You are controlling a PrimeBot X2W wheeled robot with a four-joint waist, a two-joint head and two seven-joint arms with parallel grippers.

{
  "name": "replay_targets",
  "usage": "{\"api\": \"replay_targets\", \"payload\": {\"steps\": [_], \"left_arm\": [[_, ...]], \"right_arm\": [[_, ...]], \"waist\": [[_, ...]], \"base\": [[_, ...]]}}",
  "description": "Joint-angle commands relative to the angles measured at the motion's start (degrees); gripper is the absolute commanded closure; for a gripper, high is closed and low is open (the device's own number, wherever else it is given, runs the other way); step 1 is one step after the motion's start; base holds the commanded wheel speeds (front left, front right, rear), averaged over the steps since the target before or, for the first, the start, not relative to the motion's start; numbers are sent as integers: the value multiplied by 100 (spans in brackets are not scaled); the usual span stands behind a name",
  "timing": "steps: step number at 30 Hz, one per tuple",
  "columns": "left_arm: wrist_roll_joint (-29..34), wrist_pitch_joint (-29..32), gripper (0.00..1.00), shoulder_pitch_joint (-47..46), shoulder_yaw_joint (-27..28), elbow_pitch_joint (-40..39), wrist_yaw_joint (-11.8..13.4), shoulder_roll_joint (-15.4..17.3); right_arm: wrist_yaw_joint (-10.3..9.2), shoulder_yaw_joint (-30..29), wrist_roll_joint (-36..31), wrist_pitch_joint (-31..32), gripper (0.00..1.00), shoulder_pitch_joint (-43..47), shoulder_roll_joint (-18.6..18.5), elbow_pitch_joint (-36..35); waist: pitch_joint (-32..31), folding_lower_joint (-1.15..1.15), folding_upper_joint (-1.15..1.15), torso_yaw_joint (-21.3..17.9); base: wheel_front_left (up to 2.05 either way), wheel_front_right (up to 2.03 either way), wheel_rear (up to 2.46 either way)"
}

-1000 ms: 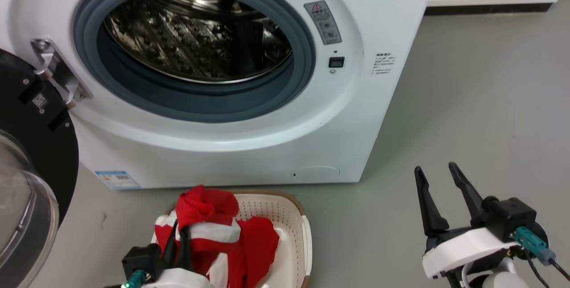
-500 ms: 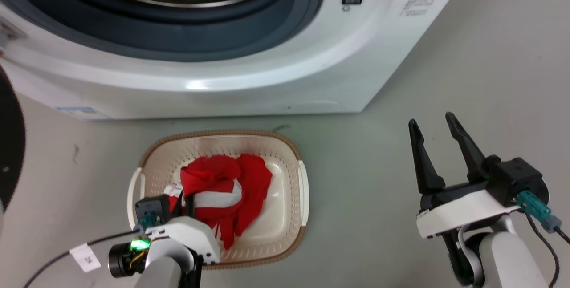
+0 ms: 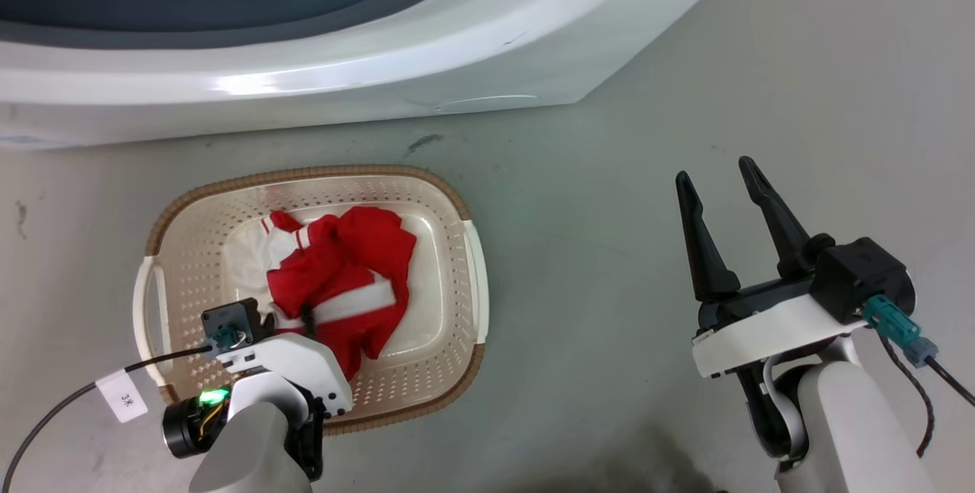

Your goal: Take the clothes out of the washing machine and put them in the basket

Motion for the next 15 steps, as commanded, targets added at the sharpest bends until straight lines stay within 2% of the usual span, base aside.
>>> {"api": "replay_targets", "payload": {"steps": [1,7,15], "left_arm": [[42,-14,0,71,96,-53,25,4],[140,-14,0,497,301,-427,1,-30],[520,-14,0,1169,535,-1377,-120,-85]], "right_arm": [[-4,-12,42,-68,0,-72,1,107],[-4,-47,-9,-130,0,86,-1,317],[-4,-164,-125,-115,0,443,-1,392]], "waist": [[-158,-1,0,-32],[-765,-1,0,33],[-1703,-1,0,227]], "base": [[0,0,0],[0,0,0],[0,0,0]]}}
